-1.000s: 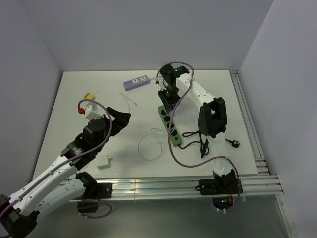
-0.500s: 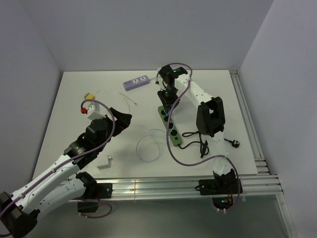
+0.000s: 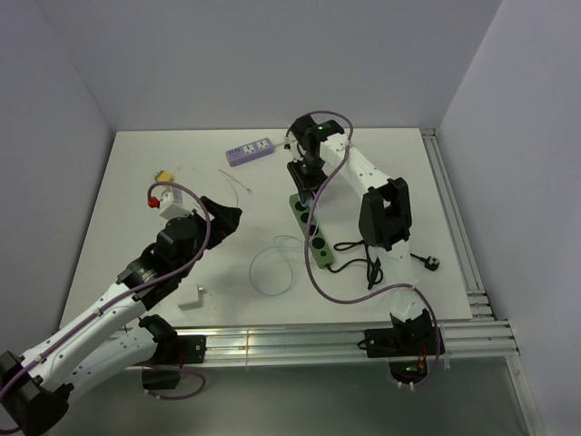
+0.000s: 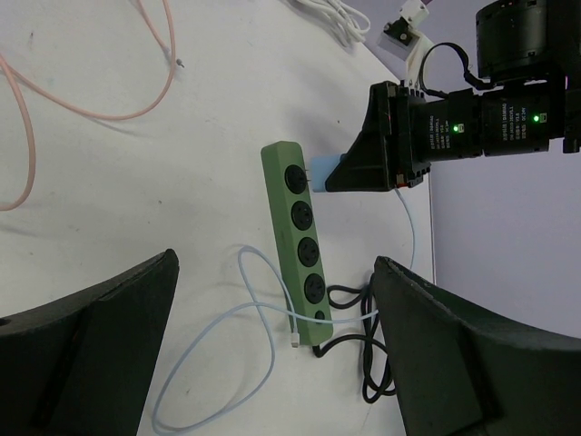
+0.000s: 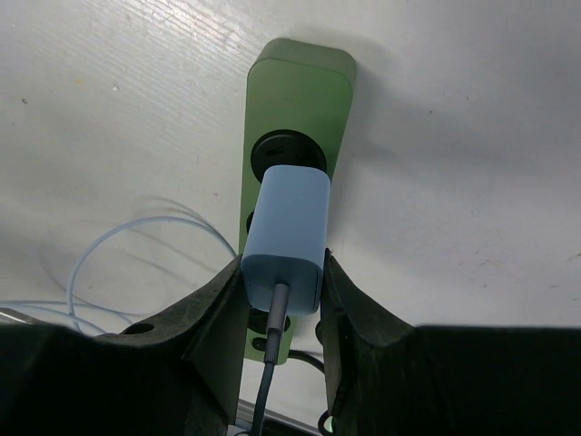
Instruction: Insert the plug
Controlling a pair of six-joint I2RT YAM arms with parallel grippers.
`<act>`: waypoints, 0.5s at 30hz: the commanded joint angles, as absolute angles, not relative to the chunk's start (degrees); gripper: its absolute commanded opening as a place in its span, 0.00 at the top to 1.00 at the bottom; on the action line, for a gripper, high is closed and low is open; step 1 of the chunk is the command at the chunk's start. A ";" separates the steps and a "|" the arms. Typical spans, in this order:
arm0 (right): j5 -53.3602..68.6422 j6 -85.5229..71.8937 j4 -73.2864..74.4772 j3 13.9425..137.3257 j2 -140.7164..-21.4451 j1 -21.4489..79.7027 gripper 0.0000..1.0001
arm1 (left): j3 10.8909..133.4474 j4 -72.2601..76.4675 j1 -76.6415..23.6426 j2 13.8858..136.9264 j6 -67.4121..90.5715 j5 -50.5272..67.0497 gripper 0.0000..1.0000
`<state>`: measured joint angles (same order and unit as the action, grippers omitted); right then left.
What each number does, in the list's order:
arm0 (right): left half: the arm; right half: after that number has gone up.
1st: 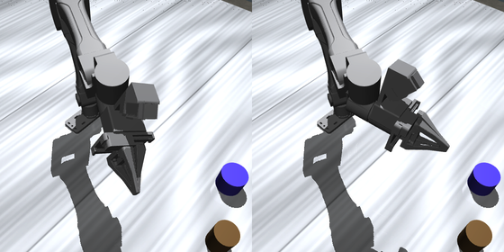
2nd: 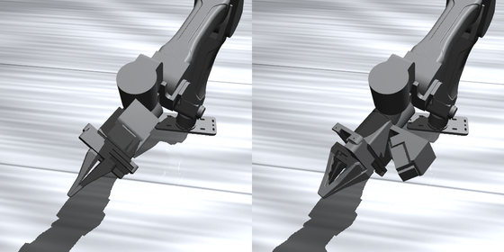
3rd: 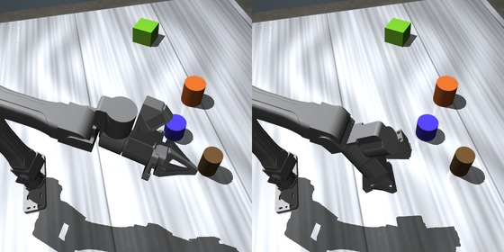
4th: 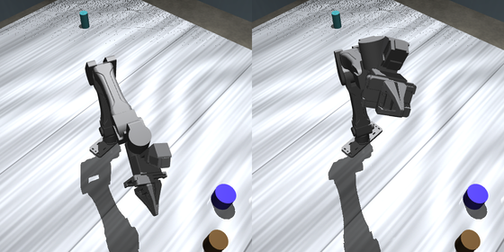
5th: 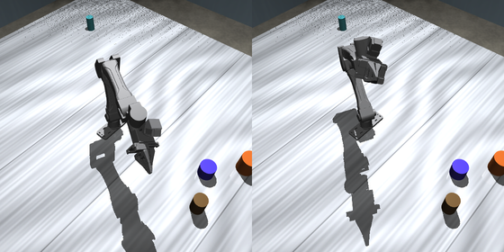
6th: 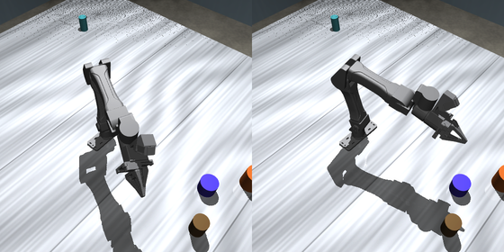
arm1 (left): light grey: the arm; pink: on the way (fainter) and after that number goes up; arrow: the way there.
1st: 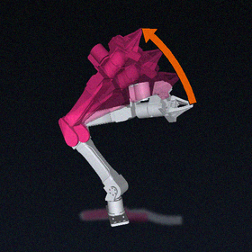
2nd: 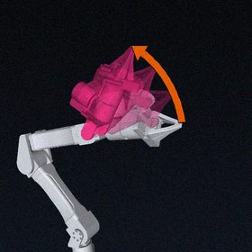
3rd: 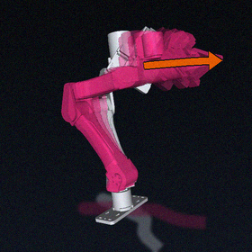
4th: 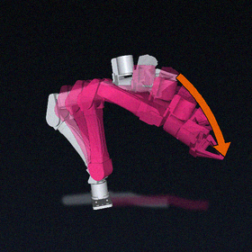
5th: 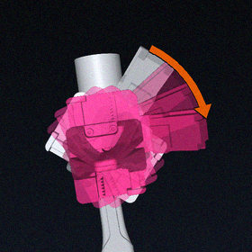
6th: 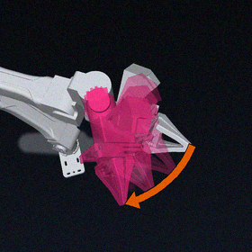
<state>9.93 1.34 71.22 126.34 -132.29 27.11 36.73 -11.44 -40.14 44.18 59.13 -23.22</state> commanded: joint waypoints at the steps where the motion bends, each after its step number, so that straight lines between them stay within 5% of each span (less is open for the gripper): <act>1: 9.84 1.41 70.66 129.37 -134.12 27.25 1.00 | 37.27 -9.67 -39.81 44.65 57.57 -22.76 0.06; 15: 8.96 0.18 71.19 127.18 -134.22 26.98 1.00 | 36.82 -9.84 -39.64 44.39 57.66 -22.59 0.06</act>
<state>9.89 0.86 71.11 127.07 -133.91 27.09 36.73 -11.44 -39.92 44.75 59.09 -23.18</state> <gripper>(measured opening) 0.394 0.939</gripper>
